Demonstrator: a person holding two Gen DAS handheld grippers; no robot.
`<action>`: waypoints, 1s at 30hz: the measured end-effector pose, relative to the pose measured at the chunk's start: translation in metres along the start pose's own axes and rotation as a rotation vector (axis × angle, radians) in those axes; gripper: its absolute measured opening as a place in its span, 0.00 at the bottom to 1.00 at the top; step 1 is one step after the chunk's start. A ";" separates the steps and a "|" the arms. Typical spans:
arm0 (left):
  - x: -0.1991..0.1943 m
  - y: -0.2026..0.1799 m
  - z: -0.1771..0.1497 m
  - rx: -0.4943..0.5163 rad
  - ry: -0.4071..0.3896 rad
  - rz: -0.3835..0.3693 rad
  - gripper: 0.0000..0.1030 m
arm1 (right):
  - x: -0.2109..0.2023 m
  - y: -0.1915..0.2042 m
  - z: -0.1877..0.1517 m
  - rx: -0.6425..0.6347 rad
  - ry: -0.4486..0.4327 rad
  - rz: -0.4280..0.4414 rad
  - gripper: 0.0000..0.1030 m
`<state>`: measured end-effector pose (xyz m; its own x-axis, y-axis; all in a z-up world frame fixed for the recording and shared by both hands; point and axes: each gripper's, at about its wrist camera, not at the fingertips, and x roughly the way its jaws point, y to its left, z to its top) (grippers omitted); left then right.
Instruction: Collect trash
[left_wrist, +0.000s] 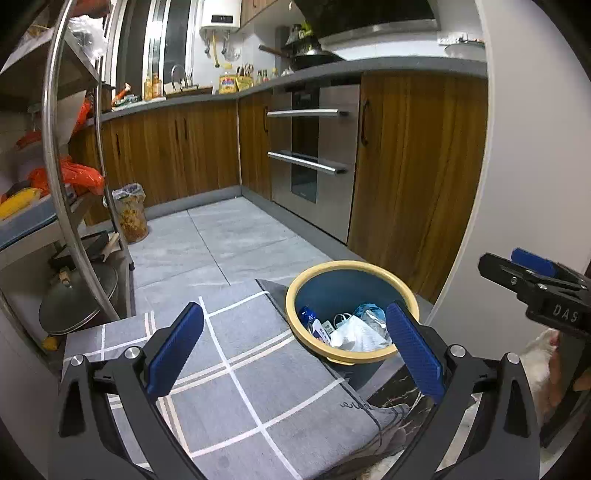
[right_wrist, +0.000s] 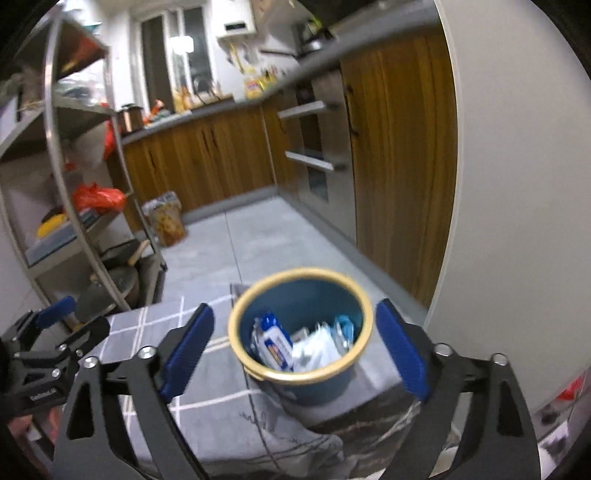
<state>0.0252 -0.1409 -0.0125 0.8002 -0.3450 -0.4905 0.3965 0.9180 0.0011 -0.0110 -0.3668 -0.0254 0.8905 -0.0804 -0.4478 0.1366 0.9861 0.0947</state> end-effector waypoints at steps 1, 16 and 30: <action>-0.003 -0.001 -0.002 0.001 -0.009 0.003 0.95 | -0.002 0.004 0.000 -0.017 -0.019 -0.006 0.91; -0.003 0.006 -0.020 -0.016 -0.022 0.056 0.95 | -0.004 0.019 -0.005 -0.068 -0.042 -0.055 0.92; -0.001 0.006 -0.019 -0.015 -0.023 0.066 0.95 | 0.000 0.019 -0.005 -0.067 -0.029 -0.053 0.92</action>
<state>0.0184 -0.1316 -0.0287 0.8347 -0.2879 -0.4694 0.3358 0.9417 0.0196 -0.0105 -0.3469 -0.0281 0.8952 -0.1358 -0.4244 0.1551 0.9878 0.0112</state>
